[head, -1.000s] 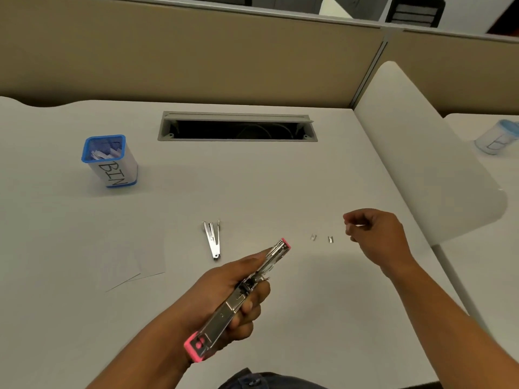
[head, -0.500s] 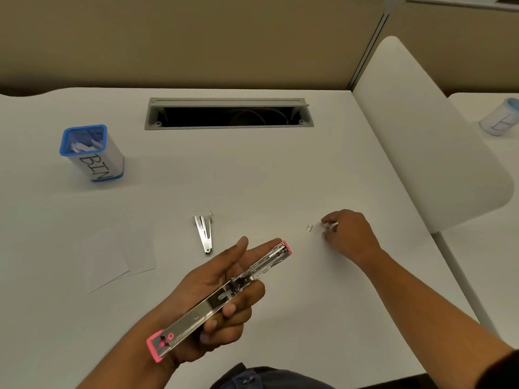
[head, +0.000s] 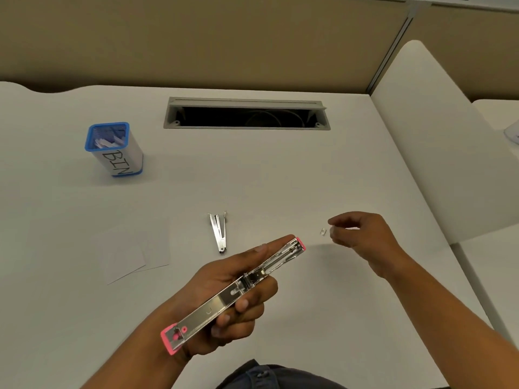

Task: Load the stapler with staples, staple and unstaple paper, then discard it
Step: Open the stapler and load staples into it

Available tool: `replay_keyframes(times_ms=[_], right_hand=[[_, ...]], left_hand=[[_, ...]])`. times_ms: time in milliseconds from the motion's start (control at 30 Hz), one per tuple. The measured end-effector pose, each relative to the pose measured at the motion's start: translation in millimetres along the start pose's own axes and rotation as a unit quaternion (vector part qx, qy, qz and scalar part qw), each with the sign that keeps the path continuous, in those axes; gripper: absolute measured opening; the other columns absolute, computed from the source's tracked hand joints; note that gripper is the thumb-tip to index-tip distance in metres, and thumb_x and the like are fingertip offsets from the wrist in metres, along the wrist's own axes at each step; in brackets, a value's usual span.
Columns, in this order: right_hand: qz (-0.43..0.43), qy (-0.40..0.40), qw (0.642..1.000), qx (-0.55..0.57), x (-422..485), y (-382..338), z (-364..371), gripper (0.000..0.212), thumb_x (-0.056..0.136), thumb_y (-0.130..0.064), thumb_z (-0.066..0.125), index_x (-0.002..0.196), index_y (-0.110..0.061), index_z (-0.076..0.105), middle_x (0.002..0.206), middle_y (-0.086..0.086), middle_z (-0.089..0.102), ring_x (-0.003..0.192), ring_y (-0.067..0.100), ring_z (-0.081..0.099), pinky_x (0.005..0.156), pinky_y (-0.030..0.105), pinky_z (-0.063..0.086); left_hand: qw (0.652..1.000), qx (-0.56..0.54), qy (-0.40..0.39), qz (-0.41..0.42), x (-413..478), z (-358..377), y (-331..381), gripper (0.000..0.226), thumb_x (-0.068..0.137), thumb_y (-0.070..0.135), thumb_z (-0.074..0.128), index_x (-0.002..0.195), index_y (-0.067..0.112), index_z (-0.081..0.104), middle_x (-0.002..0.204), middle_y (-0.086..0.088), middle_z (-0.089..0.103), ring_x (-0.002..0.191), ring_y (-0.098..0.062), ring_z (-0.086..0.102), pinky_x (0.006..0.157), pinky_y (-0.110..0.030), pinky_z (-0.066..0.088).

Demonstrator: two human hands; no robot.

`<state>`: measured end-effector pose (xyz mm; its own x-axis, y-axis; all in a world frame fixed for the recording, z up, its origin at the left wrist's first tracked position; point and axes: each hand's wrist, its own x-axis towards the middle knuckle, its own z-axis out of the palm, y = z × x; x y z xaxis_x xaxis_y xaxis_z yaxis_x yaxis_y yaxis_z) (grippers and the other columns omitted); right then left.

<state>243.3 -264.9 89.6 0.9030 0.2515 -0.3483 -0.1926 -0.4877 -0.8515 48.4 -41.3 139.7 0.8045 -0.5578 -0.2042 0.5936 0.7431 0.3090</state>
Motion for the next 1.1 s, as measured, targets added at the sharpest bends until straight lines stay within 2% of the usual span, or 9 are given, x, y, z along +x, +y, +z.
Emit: replay_keyframes(times_ms=[67,200,300,433,533,633,733,900,1100], right_hand=[[0.006,-0.017,0.997,0.079,-16,-14,5,0.013,0.080,0.000,0.075,0.088,-0.010,0.075,0.085,0.009,0.077,0.079,0.022,0.077,0.081,0.031,0.061],[-0.028,-0.057,0.989,0.131,-53,-45,14,0.015,0.079,0.004,0.074,0.082,-0.010,0.073,0.076,0.005,0.077,0.083,0.023,0.078,0.077,0.030,0.061],[-0.093,-0.068,0.987,0.109,-81,-68,17,0.019,0.077,0.001,0.076,0.075,-0.018,0.076,0.077,0.005,0.078,0.075,0.015,0.075,0.066,0.024,0.058],[-0.191,0.000,0.980,0.050,-118,-90,21,0.013,0.072,-0.013,0.080,0.077,-0.025,0.077,0.081,-0.004,0.078,0.072,0.010,0.071,0.057,0.017,0.054],[-0.255,0.044,0.966,0.010,-142,-96,29,0.016,0.072,-0.017,0.083,0.077,-0.030,0.076,0.085,-0.010,0.078,0.079,0.015,0.071,0.056,0.018,0.052],[-0.300,0.064,0.951,-0.037,-154,-96,40,0.020,0.072,-0.019,0.079,0.083,-0.035,0.074,0.087,-0.020,0.074,0.078,0.012,0.068,0.057,0.012,0.049],[-0.328,0.063,0.941,-0.056,-157,-95,46,0.023,0.075,-0.017,0.075,0.090,-0.034,0.074,0.090,-0.016,0.072,0.078,0.013,0.068,0.058,0.014,0.052],[-0.297,0.047,0.953,0.026,-156,-95,47,0.023,0.073,-0.002,0.081,0.081,-0.023,0.078,0.089,-0.007,0.076,0.082,0.013,0.074,0.068,0.018,0.059],[-0.268,0.012,0.962,0.050,-157,-96,47,0.026,0.071,0.002,0.081,0.080,-0.022,0.077,0.090,-0.005,0.075,0.080,0.016,0.075,0.067,0.020,0.060]], left_hand=[[1.000,0.005,-0.001,0.003,0,1,1,0.051,0.100,0.034,0.047,0.148,0.024,0.037,0.056,-0.003,0.055,0.036,-0.006,0.056,0.031,-0.017,0.030],[1.000,-0.001,-0.011,0.006,-1,3,3,0.052,0.099,0.034,0.049,0.149,0.024,0.037,0.056,-0.003,0.056,0.037,-0.006,0.057,0.031,-0.017,0.031],[1.000,0.004,-0.013,0.009,-3,4,5,0.051,0.100,0.032,0.047,0.149,0.024,0.036,0.056,-0.003,0.057,0.037,-0.006,0.058,0.031,-0.016,0.032],[1.000,0.015,-0.017,0.022,-5,8,5,0.048,0.102,0.030,0.042,0.149,0.024,0.036,0.058,-0.003,0.056,0.039,-0.005,0.059,0.032,-0.015,0.038],[0.999,0.015,-0.020,0.036,-6,12,3,0.047,0.102,0.029,0.043,0.148,0.023,0.038,0.058,-0.004,0.057,0.040,-0.006,0.060,0.034,-0.015,0.043],[0.999,0.018,-0.023,0.039,-5,17,1,0.047,0.100,0.028,0.045,0.147,0.023,0.040,0.058,-0.004,0.058,0.039,-0.006,0.059,0.034,-0.015,0.042],[0.999,0.021,-0.023,0.039,-5,21,-1,0.046,0.100,0.028,0.046,0.146,0.023,0.042,0.057,-0.004,0.057,0.038,-0.005,0.057,0.033,-0.015,0.041],[0.998,0.032,-0.025,0.056,-7,26,-1,0.045,0.101,0.027,0.043,0.146,0.026,0.042,0.057,-0.003,0.057,0.038,-0.004,0.056,0.034,-0.014,0.041],[0.997,0.037,-0.023,0.059,-10,29,-2,0.044,0.101,0.026,0.042,0.145,0.025,0.043,0.057,-0.003,0.057,0.038,-0.005,0.056,0.033,-0.015,0.041]])
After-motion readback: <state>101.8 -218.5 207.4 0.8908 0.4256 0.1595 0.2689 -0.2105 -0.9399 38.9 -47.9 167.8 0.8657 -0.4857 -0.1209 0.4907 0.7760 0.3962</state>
